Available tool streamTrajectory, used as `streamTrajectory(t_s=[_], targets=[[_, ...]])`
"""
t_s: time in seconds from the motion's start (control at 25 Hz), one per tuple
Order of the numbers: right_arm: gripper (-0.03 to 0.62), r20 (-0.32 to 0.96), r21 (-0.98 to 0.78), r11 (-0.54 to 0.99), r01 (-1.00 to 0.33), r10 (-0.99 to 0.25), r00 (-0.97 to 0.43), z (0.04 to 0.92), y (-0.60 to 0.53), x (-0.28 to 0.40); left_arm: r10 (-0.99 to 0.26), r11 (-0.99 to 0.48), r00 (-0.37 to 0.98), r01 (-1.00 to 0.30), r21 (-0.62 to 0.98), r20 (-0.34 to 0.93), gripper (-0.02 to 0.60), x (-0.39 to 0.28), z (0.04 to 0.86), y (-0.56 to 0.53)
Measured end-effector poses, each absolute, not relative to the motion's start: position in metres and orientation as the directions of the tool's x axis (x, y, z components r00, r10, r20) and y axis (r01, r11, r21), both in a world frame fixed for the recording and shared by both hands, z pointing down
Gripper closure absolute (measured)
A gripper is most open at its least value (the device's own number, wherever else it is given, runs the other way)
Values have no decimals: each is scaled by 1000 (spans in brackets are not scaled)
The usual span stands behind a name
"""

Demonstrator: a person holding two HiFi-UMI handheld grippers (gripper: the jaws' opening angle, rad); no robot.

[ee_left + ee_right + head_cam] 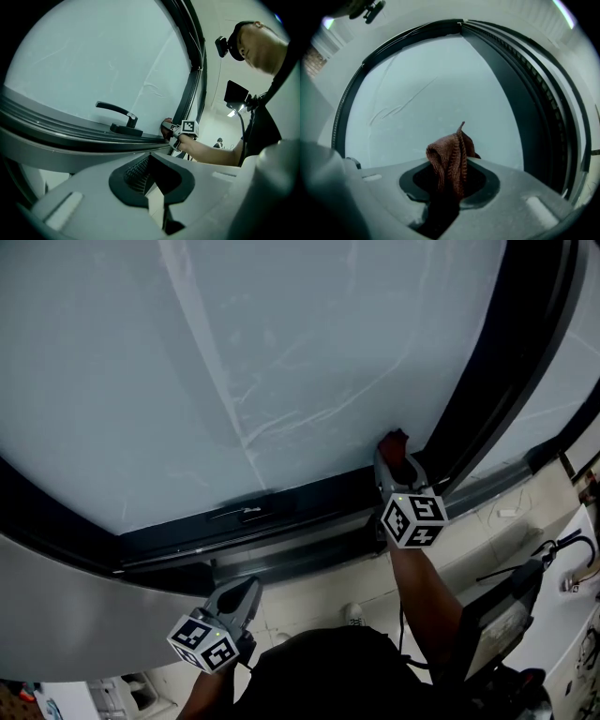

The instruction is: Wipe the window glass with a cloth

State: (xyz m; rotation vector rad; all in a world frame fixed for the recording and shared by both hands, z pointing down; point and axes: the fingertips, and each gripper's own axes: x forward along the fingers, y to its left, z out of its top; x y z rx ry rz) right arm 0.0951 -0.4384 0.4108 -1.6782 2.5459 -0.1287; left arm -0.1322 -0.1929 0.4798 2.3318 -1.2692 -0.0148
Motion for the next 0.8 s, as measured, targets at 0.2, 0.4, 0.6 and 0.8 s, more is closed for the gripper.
streamTrajectory(t_s=[0.2,0.4,0.6,0.8], targets=[[508,-29,-92,488,-868,-873,-487,414,-417,37,-801,-438,558,-793,423,216,566,-145,481,-184],[508,-20,-15,581,-814,-814,-580,415,-393,-25,-824,-412,525,-812,413,212,566,-169,479,-178],[508,-9,6,660,-751,-751,-660,415,-373,-72,-836,-397,509,-819,415,206,566,-182,479,-169],[508,1,46,725,-687,-688,-726,415,-355,-116,-847,-379,492,-825,420,202,566,-196,481,-159]])
